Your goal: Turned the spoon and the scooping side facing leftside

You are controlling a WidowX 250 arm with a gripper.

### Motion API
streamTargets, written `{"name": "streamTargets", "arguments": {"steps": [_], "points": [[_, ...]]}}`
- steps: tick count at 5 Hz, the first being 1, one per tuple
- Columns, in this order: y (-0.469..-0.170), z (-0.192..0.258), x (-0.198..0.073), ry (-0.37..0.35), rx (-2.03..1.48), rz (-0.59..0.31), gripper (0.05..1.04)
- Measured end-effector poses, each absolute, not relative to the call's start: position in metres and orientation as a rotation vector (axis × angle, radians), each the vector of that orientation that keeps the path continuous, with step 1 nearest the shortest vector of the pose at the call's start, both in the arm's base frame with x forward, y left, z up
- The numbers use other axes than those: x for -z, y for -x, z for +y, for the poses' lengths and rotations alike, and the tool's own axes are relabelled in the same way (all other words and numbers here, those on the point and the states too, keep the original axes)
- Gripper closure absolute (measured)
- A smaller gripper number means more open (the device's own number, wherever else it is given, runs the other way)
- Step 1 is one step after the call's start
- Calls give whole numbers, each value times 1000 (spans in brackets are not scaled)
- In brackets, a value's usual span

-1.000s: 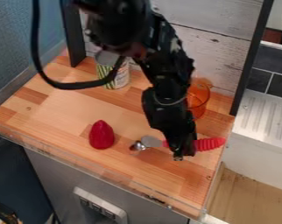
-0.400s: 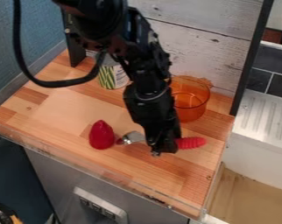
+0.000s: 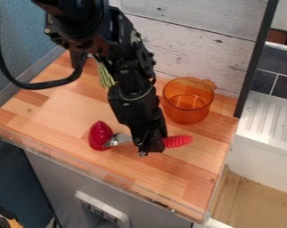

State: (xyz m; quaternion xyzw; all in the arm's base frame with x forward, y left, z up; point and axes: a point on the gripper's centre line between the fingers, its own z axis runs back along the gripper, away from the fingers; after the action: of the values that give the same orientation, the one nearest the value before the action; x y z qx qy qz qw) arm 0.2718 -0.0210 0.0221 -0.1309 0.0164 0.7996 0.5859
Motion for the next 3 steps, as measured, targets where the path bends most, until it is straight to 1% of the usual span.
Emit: {"name": "streamTargets", "arguments": {"steps": [2, 3], "points": [[-276, -1, -23, 312, -1914, 11, 746], [-283, 14, -19, 301, -1945, -13, 746]]}}
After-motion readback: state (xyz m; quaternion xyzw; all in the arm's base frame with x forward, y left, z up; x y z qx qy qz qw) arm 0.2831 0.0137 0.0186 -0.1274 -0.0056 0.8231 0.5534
